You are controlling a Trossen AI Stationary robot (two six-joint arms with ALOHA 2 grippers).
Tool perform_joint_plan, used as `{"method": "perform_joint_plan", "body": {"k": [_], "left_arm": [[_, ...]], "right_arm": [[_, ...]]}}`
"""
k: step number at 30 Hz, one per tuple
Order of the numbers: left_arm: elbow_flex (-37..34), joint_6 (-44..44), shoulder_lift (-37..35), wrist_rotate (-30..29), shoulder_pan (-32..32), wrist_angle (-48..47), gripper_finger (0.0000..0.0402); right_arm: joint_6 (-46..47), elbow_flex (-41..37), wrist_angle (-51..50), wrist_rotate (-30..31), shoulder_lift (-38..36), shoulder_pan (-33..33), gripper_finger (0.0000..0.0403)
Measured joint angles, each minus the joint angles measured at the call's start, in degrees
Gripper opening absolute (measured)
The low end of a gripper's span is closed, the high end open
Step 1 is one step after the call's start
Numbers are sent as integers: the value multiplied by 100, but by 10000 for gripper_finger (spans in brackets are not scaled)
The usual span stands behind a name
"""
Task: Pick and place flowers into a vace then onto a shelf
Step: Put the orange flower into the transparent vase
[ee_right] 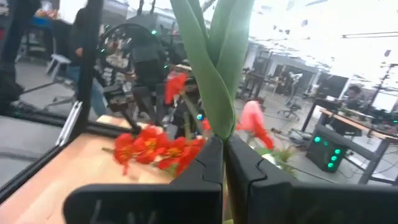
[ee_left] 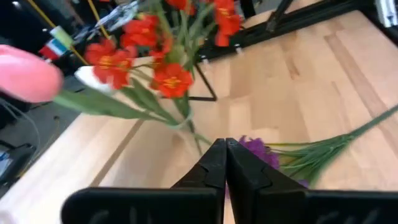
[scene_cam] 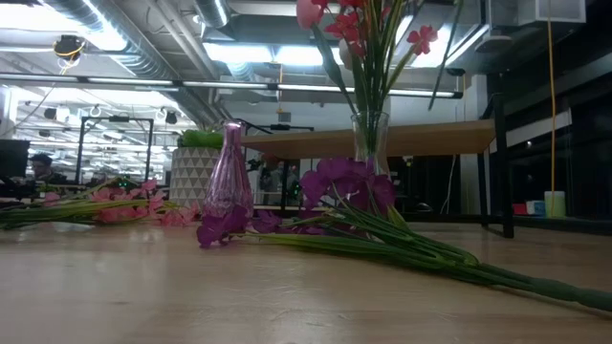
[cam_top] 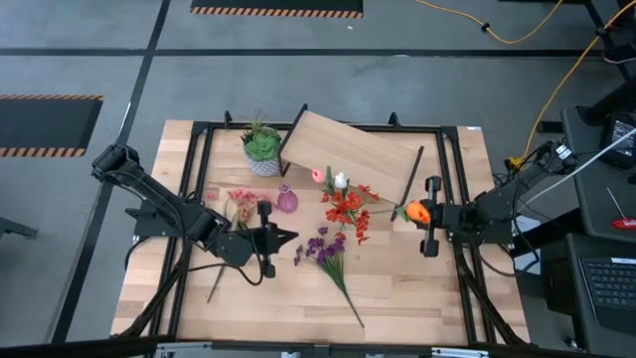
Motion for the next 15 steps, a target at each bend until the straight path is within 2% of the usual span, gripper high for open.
{"method": "perform_joint_plan", "body": {"k": [7,9,12,15], "left_arm": [[0,51,-263,15,374,-231,2],[0,51,-266,29,516,-268,1],[-2,53,-256,118,702,-315,3],[-2,57,-248,206,846,-330,2]], "right_arm": [[-59,-125,-178,-225,-392,-576,0],[-42,-125,-294,-565,-519,-807,0],[30,-126,-396,-1403,-677,-1171,0],[150,-126,-434,-1689,-744,-1547,0]]}}
